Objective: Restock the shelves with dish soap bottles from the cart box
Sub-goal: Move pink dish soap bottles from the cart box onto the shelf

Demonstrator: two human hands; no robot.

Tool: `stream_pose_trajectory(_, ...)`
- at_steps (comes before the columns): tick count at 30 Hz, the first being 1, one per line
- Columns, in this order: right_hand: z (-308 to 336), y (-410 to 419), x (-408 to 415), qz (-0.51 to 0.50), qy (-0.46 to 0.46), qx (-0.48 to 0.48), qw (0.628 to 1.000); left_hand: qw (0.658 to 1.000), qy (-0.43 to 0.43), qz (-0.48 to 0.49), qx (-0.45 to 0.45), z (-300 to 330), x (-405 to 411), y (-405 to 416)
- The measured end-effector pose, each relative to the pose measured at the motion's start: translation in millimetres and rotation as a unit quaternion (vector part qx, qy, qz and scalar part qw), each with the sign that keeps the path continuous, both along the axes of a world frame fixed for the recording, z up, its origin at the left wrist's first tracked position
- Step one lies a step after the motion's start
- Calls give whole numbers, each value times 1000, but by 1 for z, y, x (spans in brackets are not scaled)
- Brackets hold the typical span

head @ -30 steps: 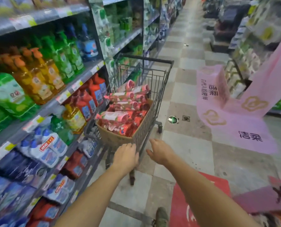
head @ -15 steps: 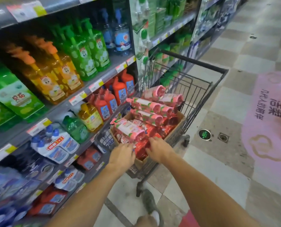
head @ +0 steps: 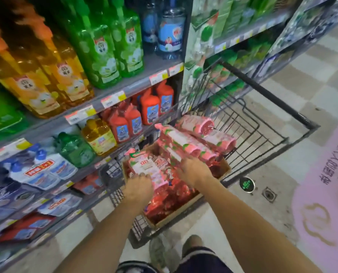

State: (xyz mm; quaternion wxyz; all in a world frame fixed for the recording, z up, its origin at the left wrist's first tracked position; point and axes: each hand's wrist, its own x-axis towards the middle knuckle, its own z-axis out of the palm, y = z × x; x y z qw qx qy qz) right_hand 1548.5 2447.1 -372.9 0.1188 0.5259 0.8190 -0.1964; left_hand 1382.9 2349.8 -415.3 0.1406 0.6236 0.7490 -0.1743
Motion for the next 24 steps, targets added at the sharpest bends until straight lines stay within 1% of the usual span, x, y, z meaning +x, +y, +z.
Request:
stream_pose_trajectory(4,-5,57,-18,-1,2,12,1000,997,-9,69,-14,-5,-7,35)
stream_pose_trajectory(6,-12,85,-26,-8,19,7,1000,989,-37,140,-24,-7,-12,46)
stream_pose_trajectory(8,-21,114,-35,-14,33,12,999,972,-71,224,-21,-8,-18,59)
stream_pose_trajectory(10,-30,138,-42,-30,40,-10,999,946,-99,307,-43,-14,-17,66)
stream_pose_trajectory(12,-46,159,-50,-48,40,-51,997,906,-134,399,-44,-29,-14,75)
stream_pose_trajectory(13,-54,166,-53,-63,40,-82,994,880,-156,448,-38,-37,-11,80)
stream_pose_trajectory(15,-67,179,-58,-94,61,-135,985,833,-173,524,-33,-51,-6,92)
stream_pose_trajectory(17,-74,188,-60,-144,109,-199,963,796,-185,575,-41,-69,-6,101)
stream_pose_trajectory(19,-75,199,-62,-168,124,-260,943,738,-228,634,-24,-93,-12,101)
stream_pose_trajectory(20,-75,206,-63,-164,119,-282,938,704,-254,663,-10,-112,-20,97)
stream_pose_trajectory(21,-76,211,-63,-167,110,-302,932,672,-274,688,-5,-151,-32,84)
stream_pose_trajectory(22,-76,217,-64,-170,105,-322,926,650,-288,703,-6,-193,-44,69)
stream_pose_trajectory(23,-79,220,-66,-183,108,-350,913,646,-292,705,-17,-213,-53,60)
stream_pose_trajectory(24,-82,221,-67,-193,107,-375,900,643,-293,707,-32,-210,-56,60)
